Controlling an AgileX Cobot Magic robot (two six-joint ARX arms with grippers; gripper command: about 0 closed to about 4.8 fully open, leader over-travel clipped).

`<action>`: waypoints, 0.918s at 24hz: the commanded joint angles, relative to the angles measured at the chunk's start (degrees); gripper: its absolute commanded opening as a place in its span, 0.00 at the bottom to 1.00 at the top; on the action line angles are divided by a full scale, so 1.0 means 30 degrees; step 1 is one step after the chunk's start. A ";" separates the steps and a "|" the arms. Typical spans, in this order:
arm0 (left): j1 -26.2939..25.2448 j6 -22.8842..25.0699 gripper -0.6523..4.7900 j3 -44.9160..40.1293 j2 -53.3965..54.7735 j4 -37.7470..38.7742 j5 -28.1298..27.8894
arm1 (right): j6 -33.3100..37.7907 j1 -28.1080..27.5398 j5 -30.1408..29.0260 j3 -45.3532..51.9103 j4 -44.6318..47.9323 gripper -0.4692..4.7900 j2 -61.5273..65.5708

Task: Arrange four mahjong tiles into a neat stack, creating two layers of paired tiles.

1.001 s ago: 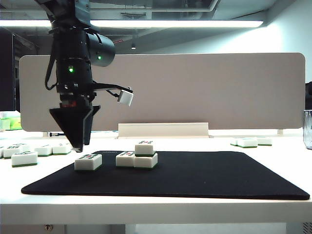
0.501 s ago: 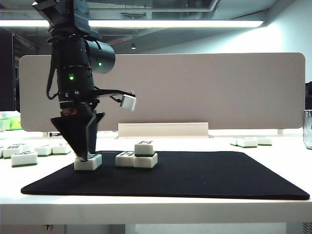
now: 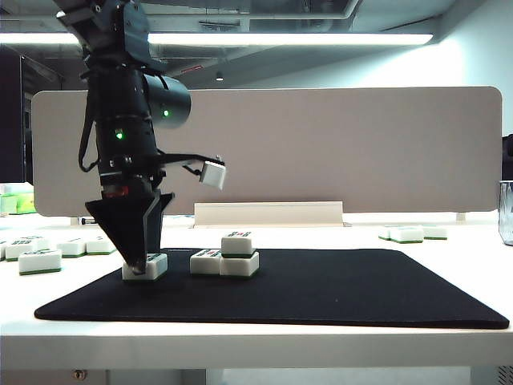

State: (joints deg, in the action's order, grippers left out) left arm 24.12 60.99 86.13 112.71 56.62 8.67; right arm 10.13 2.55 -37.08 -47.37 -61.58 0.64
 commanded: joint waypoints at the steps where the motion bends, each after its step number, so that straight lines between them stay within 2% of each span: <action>1: 0.0029 0.0015 0.71 -0.0007 0.0087 0.0029 0.0197 | -0.0044 0.0015 0.0029 -0.0036 0.0160 0.09 -0.0226; 4: 0.0029 0.0015 0.49 -0.0007 0.0095 -0.0015 0.0197 | -0.0044 0.0015 0.0029 -0.0036 0.0160 0.09 -0.0226; 7: 0.0029 0.0015 0.39 -0.0007 0.0102 -0.0044 0.0197 | -0.0044 0.0015 0.0029 -0.0036 0.0168 0.09 -0.0226; 11: 0.0350 -0.0590 0.39 0.0561 0.0000 0.0321 0.0153 | -0.0044 0.0015 0.0036 -0.0036 0.0168 0.09 -0.0226; 16: 0.1180 -0.0495 0.39 0.1734 -0.0022 -0.0175 0.0109 | -0.0044 0.0015 0.0029 -0.0036 0.0168 0.09 -0.0226; 22: 0.1260 -0.0474 0.40 0.1785 -0.0022 -0.0466 0.0146 | -0.0044 0.0015 0.0029 -0.0036 0.0168 0.09 -0.0226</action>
State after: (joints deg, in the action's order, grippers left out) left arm 27.75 59.53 91.26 112.97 55.11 8.78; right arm 10.15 2.55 -37.06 -47.37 -61.58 0.64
